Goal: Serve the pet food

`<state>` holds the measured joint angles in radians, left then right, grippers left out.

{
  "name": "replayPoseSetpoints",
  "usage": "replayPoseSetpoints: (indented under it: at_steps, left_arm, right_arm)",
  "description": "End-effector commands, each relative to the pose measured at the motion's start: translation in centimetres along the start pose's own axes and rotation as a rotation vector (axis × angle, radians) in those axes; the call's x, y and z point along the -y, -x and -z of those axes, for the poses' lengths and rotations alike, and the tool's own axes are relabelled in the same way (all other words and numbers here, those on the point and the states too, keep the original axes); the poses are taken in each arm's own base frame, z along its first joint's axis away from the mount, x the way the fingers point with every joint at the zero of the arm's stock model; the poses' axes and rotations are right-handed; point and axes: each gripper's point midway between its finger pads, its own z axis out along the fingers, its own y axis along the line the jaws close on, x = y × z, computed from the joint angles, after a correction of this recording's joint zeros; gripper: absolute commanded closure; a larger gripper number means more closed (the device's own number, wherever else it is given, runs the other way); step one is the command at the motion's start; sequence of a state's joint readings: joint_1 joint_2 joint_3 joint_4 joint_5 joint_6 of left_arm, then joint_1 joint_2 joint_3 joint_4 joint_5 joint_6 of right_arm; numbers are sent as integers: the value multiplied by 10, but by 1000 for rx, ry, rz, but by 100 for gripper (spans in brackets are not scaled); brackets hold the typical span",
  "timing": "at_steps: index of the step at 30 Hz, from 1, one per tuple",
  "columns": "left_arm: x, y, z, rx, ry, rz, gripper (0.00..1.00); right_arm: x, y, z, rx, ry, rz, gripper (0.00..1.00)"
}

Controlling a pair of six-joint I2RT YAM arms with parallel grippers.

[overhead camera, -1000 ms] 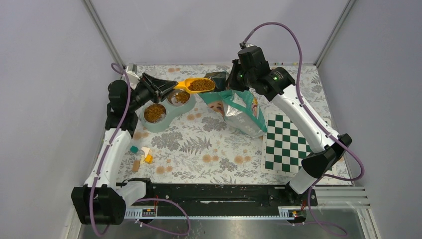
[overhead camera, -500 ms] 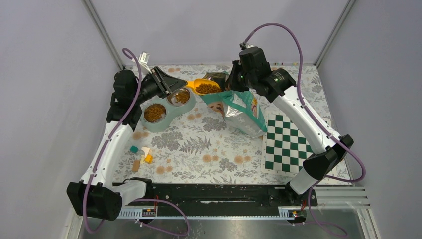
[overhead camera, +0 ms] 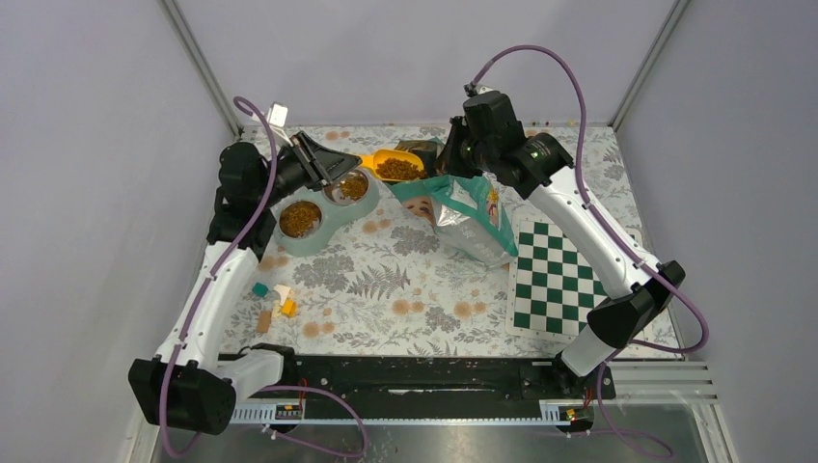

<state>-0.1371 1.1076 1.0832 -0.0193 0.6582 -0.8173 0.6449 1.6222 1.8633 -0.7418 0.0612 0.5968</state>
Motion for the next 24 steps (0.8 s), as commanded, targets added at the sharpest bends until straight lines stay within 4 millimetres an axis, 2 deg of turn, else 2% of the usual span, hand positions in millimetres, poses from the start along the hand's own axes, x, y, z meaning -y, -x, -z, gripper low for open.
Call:
replayPoseSetpoints:
  at_steps: [1,17,24]
  left_arm:
    - [28,20,6,91,-115,-173,100]
    - [31,25,5,110,-147,-307,100]
    - [30,26,5,109,-138,-307,100]
  right_arm:
    - [-40,49,40,186,176,-31,100]
    - [-40,49,42,189,178,-26,100]
    - [-41,48,43,184,185,-29,100]
